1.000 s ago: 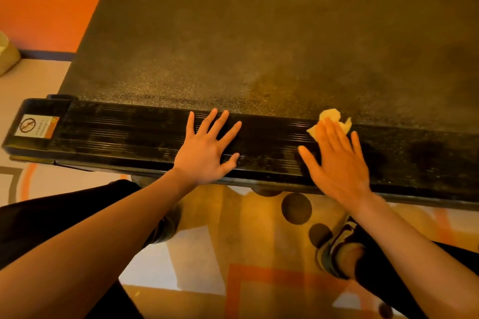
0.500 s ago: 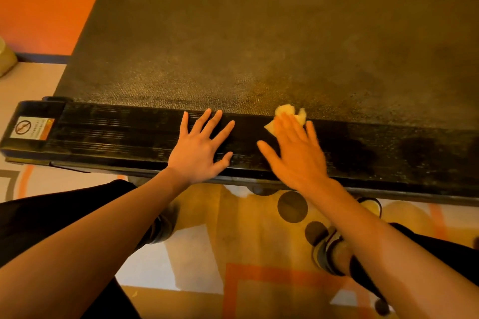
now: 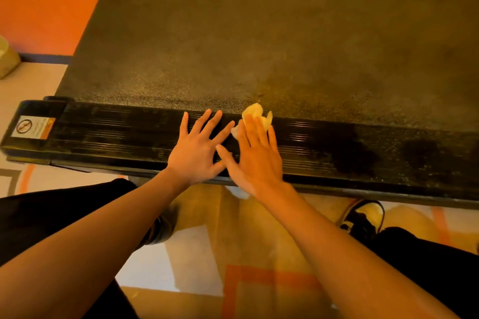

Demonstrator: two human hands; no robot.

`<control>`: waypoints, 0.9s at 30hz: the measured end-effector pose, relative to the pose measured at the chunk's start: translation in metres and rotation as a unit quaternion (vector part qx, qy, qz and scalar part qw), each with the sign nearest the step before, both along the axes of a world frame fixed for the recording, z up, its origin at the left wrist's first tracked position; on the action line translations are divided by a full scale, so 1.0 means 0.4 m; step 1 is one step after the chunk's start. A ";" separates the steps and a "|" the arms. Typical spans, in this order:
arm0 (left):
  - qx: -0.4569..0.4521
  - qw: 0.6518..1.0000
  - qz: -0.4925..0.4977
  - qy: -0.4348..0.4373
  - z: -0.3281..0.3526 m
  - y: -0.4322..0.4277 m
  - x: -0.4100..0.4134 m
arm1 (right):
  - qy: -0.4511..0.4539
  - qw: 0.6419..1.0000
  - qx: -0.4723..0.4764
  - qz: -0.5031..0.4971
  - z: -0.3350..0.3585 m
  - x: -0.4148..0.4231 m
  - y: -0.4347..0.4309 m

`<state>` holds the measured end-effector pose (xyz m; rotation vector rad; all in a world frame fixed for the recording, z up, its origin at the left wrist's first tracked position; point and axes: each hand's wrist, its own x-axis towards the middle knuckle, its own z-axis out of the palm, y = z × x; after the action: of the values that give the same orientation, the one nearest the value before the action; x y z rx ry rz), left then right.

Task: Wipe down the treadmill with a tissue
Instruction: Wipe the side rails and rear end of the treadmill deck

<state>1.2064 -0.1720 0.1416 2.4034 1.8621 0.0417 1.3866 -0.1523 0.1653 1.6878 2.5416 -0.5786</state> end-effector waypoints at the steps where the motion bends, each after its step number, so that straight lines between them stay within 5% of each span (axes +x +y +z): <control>1: -0.002 1.000 0.000 0.001 0.002 0.000 0.001 | -0.004 1.000 0.000 0.012 -0.001 0.014 0.007; 9: 0.013 1.000 -0.003 0.010 -0.002 0.002 -0.003 | -0.070 0.990 0.002 -0.123 0.008 0.429 0.077; 13: 0.008 1.000 0.000 0.009 0.002 0.001 0.001 | -0.024 0.989 0.002 -0.147 0.007 0.271 0.051; 19: -0.001 1.000 0.009 0.009 0.006 -0.001 0.003 | -0.019 1.000 -0.002 0.008 0.004 0.032 0.044; 22: -0.003 1.000 0.010 0.016 0.005 0.003 0.002 | -0.037 0.999 0.035 0.004 -0.010 0.200 0.057; 27: 0.012 1.000 0.005 0.010 -0.002 0.003 0.000 | -0.090 0.986 0.009 -0.139 0.002 0.477 0.075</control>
<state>1.2065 -0.1707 0.1406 2.4184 1.8930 0.0402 1.5774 -0.1224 0.1663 2.0172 2.2138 -0.3931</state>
